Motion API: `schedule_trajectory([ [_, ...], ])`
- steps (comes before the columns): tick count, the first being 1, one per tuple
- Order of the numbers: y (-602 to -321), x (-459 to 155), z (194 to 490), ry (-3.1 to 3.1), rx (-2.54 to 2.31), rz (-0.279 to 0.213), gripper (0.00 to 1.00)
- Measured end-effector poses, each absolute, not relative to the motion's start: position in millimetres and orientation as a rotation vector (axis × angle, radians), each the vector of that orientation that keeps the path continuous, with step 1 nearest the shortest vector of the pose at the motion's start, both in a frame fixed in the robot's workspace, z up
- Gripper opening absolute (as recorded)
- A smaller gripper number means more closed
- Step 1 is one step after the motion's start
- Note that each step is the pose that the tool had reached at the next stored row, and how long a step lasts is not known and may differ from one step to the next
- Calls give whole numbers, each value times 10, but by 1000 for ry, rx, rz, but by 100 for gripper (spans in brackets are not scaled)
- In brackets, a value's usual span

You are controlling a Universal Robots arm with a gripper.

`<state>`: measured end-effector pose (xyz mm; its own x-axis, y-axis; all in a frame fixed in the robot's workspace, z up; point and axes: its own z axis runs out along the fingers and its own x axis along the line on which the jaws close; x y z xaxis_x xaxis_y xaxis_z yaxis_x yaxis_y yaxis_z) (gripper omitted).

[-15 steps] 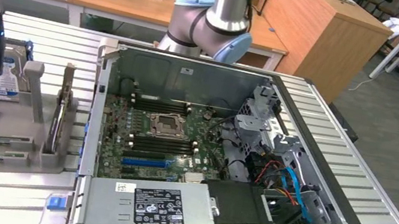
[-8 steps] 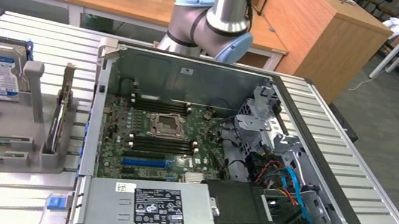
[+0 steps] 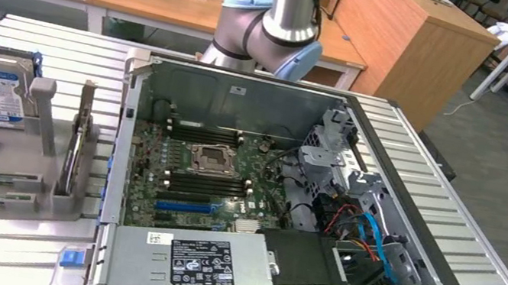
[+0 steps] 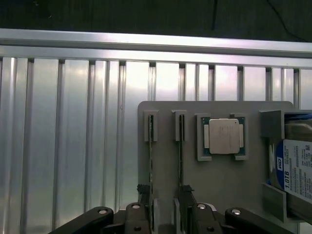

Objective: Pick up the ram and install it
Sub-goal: 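Pick up the ram and move it above insertion slot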

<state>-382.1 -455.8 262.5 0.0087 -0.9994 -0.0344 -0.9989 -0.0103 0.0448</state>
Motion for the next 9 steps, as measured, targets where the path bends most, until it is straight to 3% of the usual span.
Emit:
schedule_trajectory([
  [9,-4570,-3824,2461,-2205,2226,-88,38],
])
